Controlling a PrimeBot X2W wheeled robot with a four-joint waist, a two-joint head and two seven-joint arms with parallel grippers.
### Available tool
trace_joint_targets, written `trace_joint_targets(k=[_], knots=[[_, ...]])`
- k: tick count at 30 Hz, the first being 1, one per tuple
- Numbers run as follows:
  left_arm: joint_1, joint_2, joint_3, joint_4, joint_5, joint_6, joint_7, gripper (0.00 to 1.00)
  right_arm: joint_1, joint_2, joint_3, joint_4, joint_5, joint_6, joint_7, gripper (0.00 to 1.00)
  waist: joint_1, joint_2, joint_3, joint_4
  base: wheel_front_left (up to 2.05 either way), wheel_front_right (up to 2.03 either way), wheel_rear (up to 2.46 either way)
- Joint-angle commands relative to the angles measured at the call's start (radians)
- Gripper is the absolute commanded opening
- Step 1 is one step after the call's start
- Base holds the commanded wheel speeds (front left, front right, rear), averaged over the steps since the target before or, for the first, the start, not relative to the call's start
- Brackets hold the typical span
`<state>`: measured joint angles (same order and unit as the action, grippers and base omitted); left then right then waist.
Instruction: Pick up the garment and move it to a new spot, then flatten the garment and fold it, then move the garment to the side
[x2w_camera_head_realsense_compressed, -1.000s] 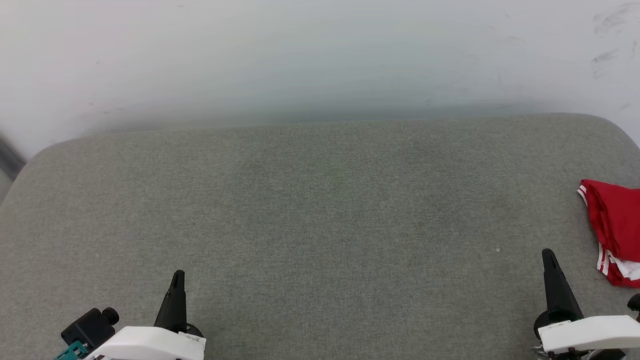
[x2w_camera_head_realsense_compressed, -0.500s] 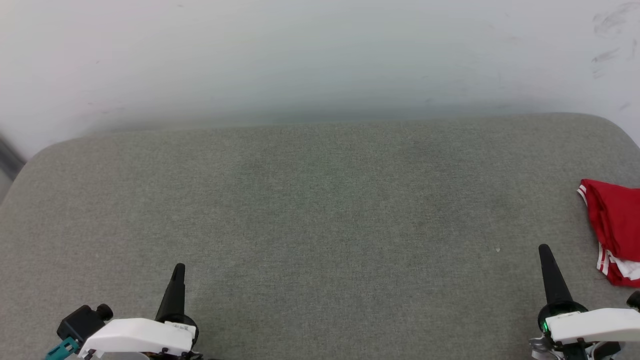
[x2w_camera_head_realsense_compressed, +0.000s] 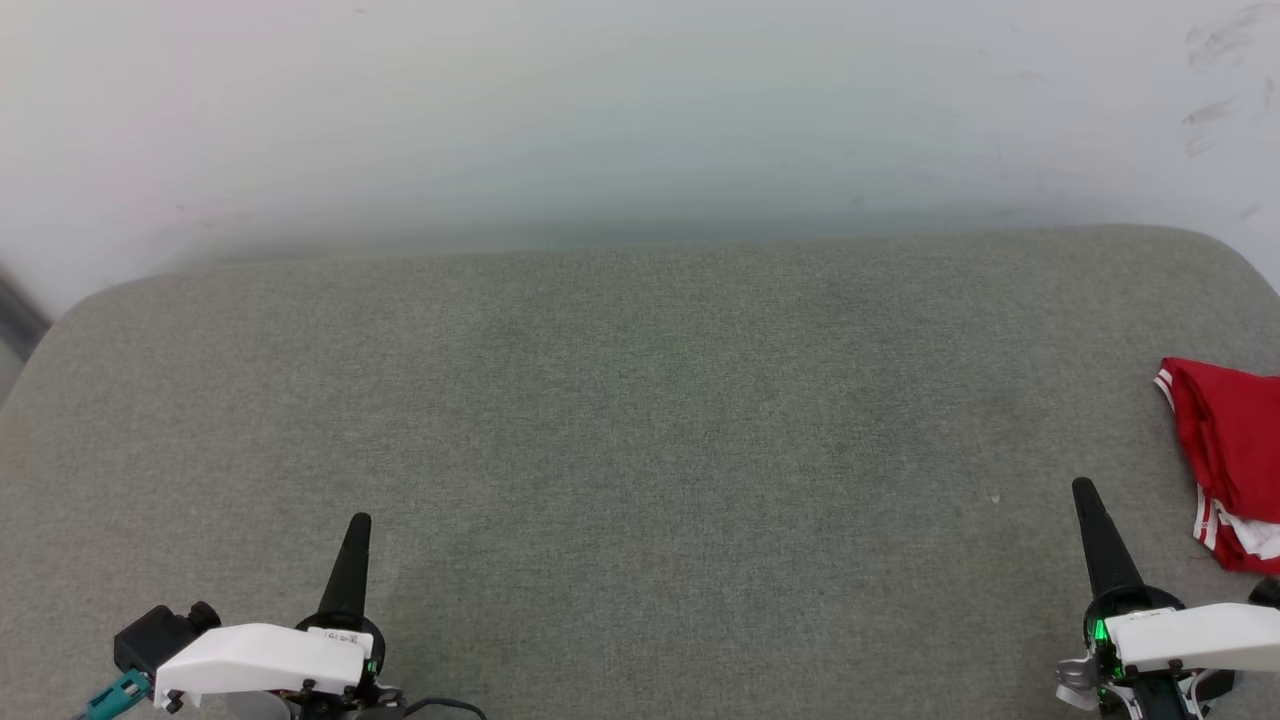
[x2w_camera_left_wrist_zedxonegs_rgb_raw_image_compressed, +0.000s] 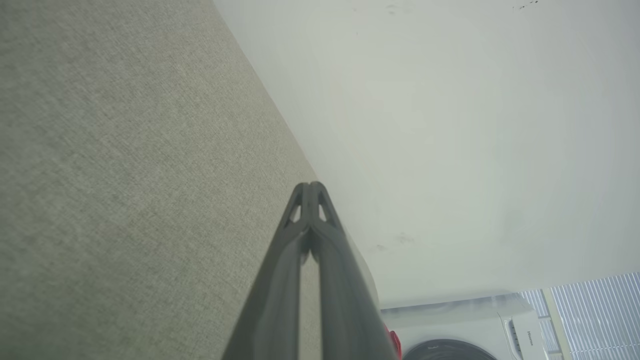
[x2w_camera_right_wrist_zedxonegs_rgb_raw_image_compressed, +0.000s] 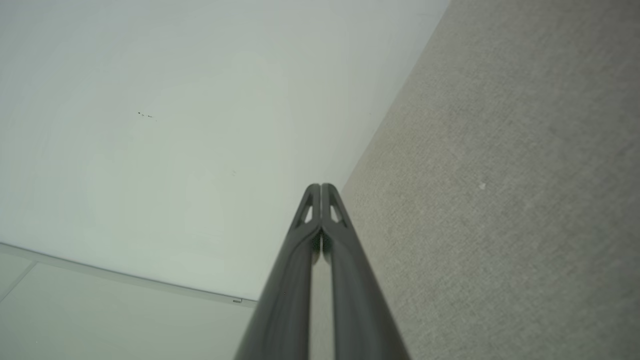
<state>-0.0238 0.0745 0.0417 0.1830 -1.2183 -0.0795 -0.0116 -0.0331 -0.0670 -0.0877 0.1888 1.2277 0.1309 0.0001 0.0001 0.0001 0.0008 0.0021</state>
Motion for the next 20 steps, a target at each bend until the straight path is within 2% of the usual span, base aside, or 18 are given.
trace_joint_targets(k=[1,20], knots=[[-0.021,0.003,0.005,-0.001,-0.026,-0.009,0.005,0.00,-0.022,-0.001,-0.002,-0.002,0.027,0.000,0.006,0.00,-0.0001,-0.0001,0.000,0.000,0.00,0.00,0.00],[-0.052,-0.001,0.023,0.026,-0.192,-0.028,0.048,0.00,-0.047,0.004,-0.007,0.024,0.184,0.000,0.049,0.00,-0.0001,-0.0001,0.001,-0.001,0.00,0.00,0.00]])
